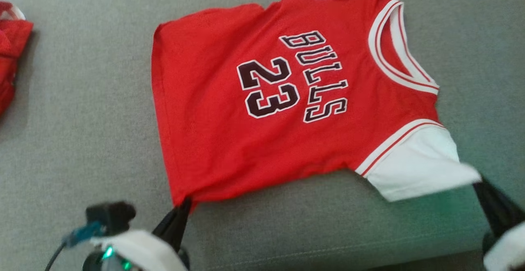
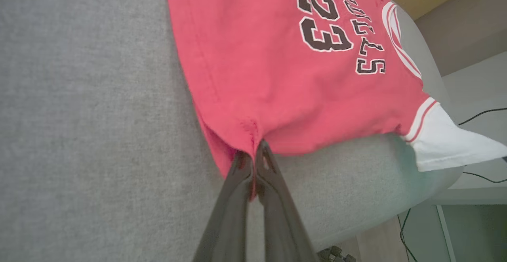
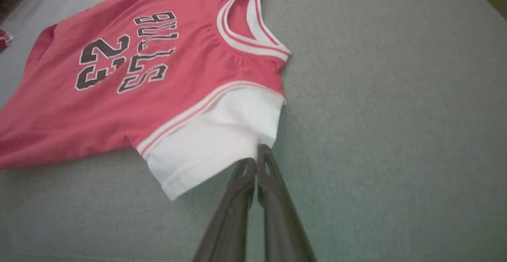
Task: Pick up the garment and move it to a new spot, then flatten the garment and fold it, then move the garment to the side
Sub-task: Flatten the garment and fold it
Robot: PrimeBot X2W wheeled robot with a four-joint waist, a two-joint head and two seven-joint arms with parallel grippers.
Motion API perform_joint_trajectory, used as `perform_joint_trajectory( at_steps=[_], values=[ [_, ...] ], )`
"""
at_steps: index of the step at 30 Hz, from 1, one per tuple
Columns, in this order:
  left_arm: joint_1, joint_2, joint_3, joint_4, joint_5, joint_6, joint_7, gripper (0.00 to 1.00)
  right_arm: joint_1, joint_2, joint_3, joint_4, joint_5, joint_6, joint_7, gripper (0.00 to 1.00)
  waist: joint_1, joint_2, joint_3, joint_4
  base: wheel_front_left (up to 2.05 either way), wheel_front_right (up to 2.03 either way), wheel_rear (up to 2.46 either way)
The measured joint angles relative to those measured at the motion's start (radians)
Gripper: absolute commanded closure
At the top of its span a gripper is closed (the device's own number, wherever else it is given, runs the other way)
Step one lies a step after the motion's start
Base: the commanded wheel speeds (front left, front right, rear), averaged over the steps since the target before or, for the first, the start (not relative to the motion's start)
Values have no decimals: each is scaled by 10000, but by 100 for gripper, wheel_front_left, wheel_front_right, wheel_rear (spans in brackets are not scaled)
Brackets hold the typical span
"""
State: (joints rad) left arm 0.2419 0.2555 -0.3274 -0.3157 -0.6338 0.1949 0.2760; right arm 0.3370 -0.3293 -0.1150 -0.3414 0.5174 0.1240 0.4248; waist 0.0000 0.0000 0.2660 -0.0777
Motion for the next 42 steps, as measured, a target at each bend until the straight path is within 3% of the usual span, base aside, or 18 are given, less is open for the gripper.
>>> perform_joint_trajectory(
  at_steps=[8,18,31,32,33,34,39,42],
  values=[
    [-2605,-29,-288,320,314,46,1035,100,-3409,-959,591,972,-13,0,721,100,0,0,514,218,0,0,0],
    [-4628,-196,-107,1593,219,349,1992,100,-7307,-1668,2184,3680,10,0,1181,100,0,0,1075,415,0,0,0],
    [-6335,-389,-449,3599,543,337,2253,100,-9539,-1875,3854,6717,-276,0,63,100,0,0,1410,708,0,0,0],
    [-6340,-405,-445,3676,531,337,2247,100,-9632,-1858,3893,6849,-276,0,-153,73,0,0,1402,699,0,0,0],
    [-6339,-414,-449,3749,529,336,2228,66,-9699,-1833,3894,6951,-299,0,-458,0,0,0,1386,690,0,0,0],
    [-6338,-412,-456,3816,531,326,2169,0,-9768,-1791,3870,7081,-370,0,-727,0,0,0,1359,681,0,0,0],
    [-6064,-180,-468,3607,780,267,1871,0,-9816,-1657,3517,7436,-316,0,-1195,0,0,0,1098,586,0,0,0],
    [-5319,88,-263,2947,779,458,1655,0,-9558,-1662,3358,7254,173,0,-454,0,0,0,942,459,0,0,0]
  ],
)
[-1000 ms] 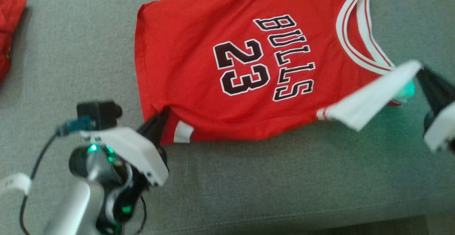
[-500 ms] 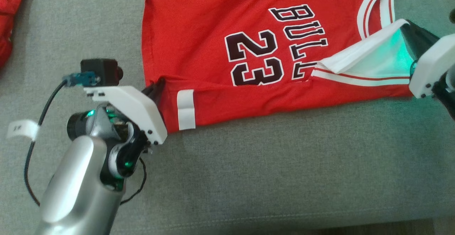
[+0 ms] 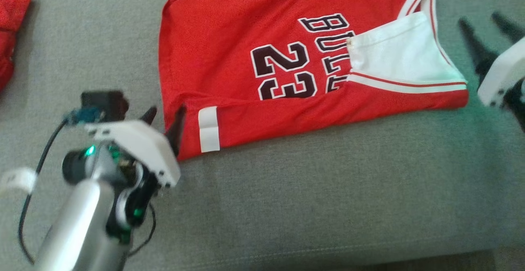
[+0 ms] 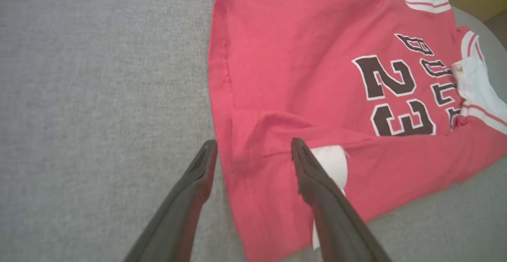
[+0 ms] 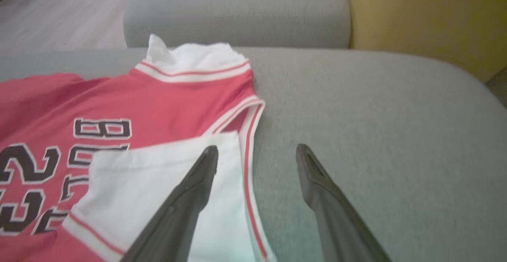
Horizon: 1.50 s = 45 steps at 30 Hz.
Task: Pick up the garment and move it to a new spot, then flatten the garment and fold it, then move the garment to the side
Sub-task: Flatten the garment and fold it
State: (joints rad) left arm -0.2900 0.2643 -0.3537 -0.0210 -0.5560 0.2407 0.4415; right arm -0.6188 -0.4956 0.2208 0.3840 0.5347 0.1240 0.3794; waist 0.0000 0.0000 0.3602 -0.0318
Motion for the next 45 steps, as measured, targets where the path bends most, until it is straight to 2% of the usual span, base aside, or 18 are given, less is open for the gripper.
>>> perform_joint_trajectory(
  at_steps=[4,8,16,25,26,27,28,29,30,31,39,45],
  values=[
    [1157,174,38,-963,-40,153,6,0,1308,-23,-146,-598,782,0,1476,0,0,0,-68,-147,0,0,0],
    [1760,353,-71,-1147,-25,293,192,0,2318,-6,-779,-901,838,0,2393,0,0,0,145,-131,0,0,0],
    [1145,339,-247,-1001,-12,221,238,0,2196,652,-1797,-1501,947,0,3676,0,0,0,513,116,0,0,0],
    [575,270,-635,-479,-13,-222,539,0,1775,621,-1638,-1674,786,0,5041,0,0,0,657,274,0,0,0],
    [476,236,-709,-424,-13,-268,616,7,1726,606,-1540,-1730,807,0,5198,0,0,0,657,289,0,0,0],
    [381,219,-794,-372,-13,-311,675,61,1712,585,-1436,-1789,836,0,5319,2,0,0,655,302,0,0,0],
    [308,207,-853,-322,-13,-343,725,77,1713,558,-1337,-1854,880,0,5417,18,0,0,651,313,0,0,0],
    [268,194,-899,-261,-13,-401,763,100,1715,522,-1267,-1916,930,0,5501,55,0,0,641,322,0,0,0],
    [213,188,-961,-182,-13,-445,784,100,1718,487,-1221,-1950,966,0,5555,71,0,0,627,326,0,0,0],
    [183,178,-1032,-130,-17,-510,832,100,1727,476,-1183,-1967,1020,0,5597,99,0,0,614,325,0,0,0],
    [216,297,-1127,-73,-282,-665,1020,100,2050,470,-1310,-2040,1515,0,5639,100,0,0,366,213,0,0,0],
    [1197,1310,-920,-1129,-520,-834,1636,100,2880,-61,-1885,-2516,2119,0,6195,100,0,0,0,117,0,0,0]
  ],
)
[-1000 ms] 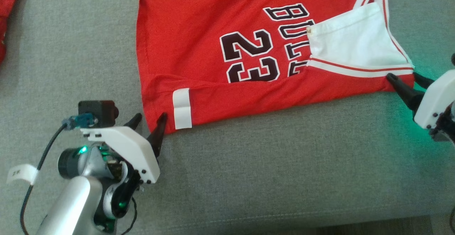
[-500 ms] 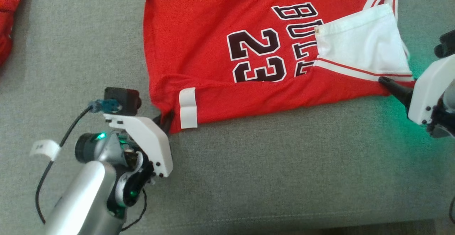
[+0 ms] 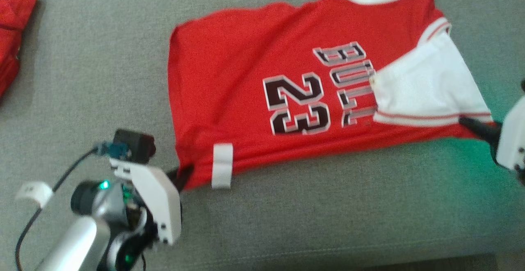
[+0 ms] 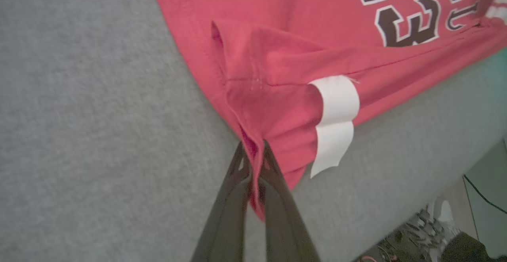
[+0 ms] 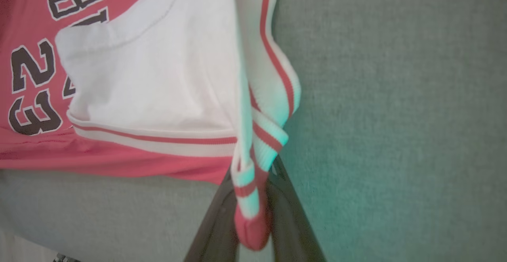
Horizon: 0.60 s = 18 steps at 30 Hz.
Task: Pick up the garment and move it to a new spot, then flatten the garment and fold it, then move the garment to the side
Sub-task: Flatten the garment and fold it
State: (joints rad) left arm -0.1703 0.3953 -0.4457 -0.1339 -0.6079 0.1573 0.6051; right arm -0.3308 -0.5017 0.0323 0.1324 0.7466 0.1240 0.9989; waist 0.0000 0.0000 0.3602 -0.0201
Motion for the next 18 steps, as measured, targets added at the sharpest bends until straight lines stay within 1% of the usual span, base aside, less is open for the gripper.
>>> perform_joint_trajectory(
  at_steps=[1,4,8,9,10,11,12,13,16,18],
  values=[
    [460,230,-8,-533,-109,2,249,100,413,-228,-117,-355,203,0,313,100,0,0,-100,-26,0,0,0],
    [1236,433,-90,-1141,-221,38,458,100,1292,-476,-155,-924,453,0,742,100,0,0,-189,-75,0,0,0],
    [2012,445,-224,-1480,-355,207,441,100,2334,-489,-173,-1430,453,0,853,100,0,0,-215,-117,0,0,0],
    [2064,428,-222,-1480,-364,259,391,100,2437,-472,-186,-1476,407,0,813,60,0,0,-212,-118,0,0,0],
    [2061,403,-222,-1478,-362,313,316,83,2450,-422,-217,-1499,320,0,725,7,0,0,-204,-121,0,0,0],
    [2045,380,-226,-1475,-362,339,311,60,2431,-401,-221,-1559,247,0,639,0,0,0,-194,-125,0,0,0],
    [2039,355,-236,-1465,-360,364,297,8,2417,-393,-224,-1615,186,0,550,0,0,0,-187,-131,0,0,0],
    [2039,339,-242,-1450,-357,364,236,0,2408,-353,-270,-1639,138,0,433,0,0,0,-182,-139,0,0,0],
    [1993,349,-201,-1507,-249,389,153,0,2393,-297,-414,-1806,25,0,207,0,0,0,-144,-152,0,0,0],
    [1903,418,-31,-1674,-79,495,77,0,2361,-430,-556,-2086,59,0,203,0,0,0,-71,-142,0,0,0]
  ],
)
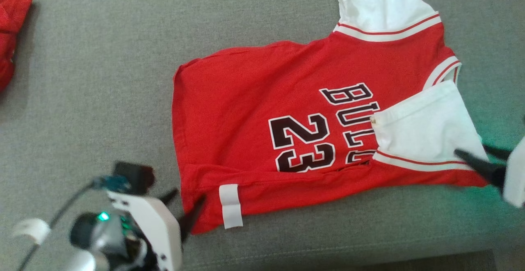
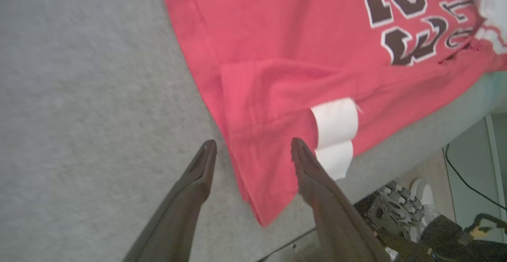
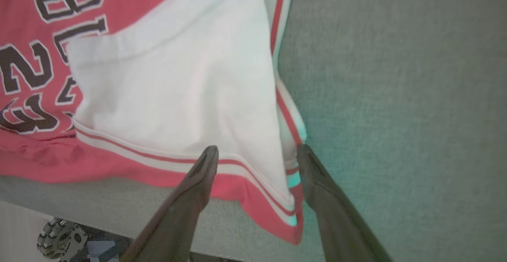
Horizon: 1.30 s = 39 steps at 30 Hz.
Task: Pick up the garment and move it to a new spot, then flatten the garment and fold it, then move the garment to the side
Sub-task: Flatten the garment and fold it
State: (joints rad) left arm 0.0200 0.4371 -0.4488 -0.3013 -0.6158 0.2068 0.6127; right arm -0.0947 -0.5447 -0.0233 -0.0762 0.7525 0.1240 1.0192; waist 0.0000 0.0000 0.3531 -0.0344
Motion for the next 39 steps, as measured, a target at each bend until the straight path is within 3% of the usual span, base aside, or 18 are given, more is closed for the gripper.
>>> perform_joint_trajectory(
  at_steps=[4,8,14,20,21,23,24,25,26,27,31,33,34,39],
  values=[
    [-706,167,558,-487,182,232,-71,0,-764,-447,-556,-554,244,0,-161,0,0,0,300,29,0,0,0],
    [-2675,-96,424,-96,493,207,138,0,-2998,-566,-418,-330,-301,0,-594,0,0,0,796,144,0,0,0],
    [-5757,-1221,-408,1682,1151,-54,472,0,-6241,98,727,1482,-1618,0,-1248,0,0,0,1668,452,0,0,0],
    [-6703,-1664,-851,3037,1509,-188,468,0,-7566,470,1576,3147,-2088,0,-1950,0,0,0,2070,819,0,0,0],
    [-6746,-1693,-897,3191,1509,-232,464,6,-7704,462,1760,3407,-2151,0,-2092,0,0,0,2111,877,0,0,0],
    [-6849,-1776,-934,3323,1509,-320,453,27,-7920,458,2088,3870,-2220,0,-2428,0,0,0,2157,974,0,0,0],
    [-6897,-1789,-955,3356,1509,-347,453,27,-8010,458,2171,4077,-2247,0,-2617,0,0,0,2166,1013,0,0,0],
    [-6923,-1791,-961,3369,1509,-405,453,19,-8098,449,2224,4282,-2249,0,-2778,0,0,0,2170,1051,0,0,0],
    [-6940,-1795,-978,3371,1509,-410,451,5,-8193,439,2247,4489,-2242,0,-2913,0,0,0,2172,1089,0,0,0],
    [-6958,-1799,-1007,3371,1509,-416,447,2,-8278,414,2290,4698,-2243,0,-3024,0,0,0,2170,1127,0,0,0],
    [-6976,-1795,-1099,3382,1507,-489,456,6,-8526,280,2510,5473,-2268,0,-3233,0,0,0,2147,1245,0,0,0],
    [-6976,-1797,-1175,3392,1505,-495,477,16,-8607,234,2623,5862,-2274,0,-3241,0,0,0,2139,1311,0,0,0],
    [-6978,-1797,-1206,3400,1478,-499,552,46,-8608,238,2690,5998,-2274,0,-3243,0,0,0,2130,1340,0,0,0],
    [-6976,-1816,-1323,3436,1434,-587,721,100,-8708,359,2909,6493,-1987,0,-3352,0,0,0,2103,1448,0,0,0]
  ],
)
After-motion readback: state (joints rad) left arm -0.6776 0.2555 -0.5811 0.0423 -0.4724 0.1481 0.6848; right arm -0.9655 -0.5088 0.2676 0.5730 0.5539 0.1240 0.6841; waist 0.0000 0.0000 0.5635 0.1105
